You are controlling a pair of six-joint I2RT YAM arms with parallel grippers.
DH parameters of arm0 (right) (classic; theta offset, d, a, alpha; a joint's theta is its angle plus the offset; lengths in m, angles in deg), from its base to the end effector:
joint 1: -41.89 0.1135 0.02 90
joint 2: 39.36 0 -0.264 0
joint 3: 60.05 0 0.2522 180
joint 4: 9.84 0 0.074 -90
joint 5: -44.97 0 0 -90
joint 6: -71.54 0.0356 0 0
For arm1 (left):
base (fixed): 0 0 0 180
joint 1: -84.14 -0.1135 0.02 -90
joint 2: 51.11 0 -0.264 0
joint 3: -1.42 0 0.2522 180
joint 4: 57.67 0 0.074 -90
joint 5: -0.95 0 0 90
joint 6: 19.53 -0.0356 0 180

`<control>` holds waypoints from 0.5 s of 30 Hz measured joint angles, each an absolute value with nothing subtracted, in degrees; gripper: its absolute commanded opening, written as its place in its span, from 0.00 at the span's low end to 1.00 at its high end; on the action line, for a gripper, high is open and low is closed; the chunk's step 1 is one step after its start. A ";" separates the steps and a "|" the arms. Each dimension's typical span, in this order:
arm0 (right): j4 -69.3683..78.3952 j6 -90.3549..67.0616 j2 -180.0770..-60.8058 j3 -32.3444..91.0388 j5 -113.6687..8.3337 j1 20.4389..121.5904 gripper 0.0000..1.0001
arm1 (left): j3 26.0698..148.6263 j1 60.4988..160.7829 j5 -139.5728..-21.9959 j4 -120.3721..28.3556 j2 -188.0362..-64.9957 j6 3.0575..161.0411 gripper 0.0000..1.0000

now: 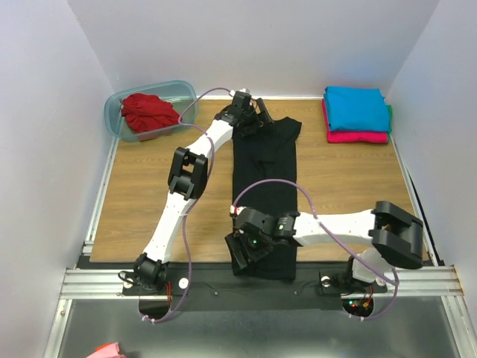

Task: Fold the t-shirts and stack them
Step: Fold the tshirt

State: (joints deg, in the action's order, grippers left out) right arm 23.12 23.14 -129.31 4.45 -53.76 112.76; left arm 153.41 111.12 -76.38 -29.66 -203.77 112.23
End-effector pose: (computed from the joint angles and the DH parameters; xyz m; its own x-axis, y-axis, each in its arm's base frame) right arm 0.0947 0.2896 0.1761 -0.8460 -0.4366 -0.3059 -0.5325 0.7204 0.4445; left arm 0.5330 -0.2801 0.1796 -0.7280 -0.3585 -0.5843 0.1733 0.7285 -0.6628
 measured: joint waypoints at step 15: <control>26.18 22.23 -109.73 1.02 -55.64 97.81 1.00 | 154.11 107.28 -71.48 -44.27 -208.45 124.01 0.99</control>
State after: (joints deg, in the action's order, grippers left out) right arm 26.18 22.23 -109.73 1.02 -55.64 97.81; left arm 154.11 107.28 -71.48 -44.27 -208.45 124.01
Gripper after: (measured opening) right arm 0.995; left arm 0.985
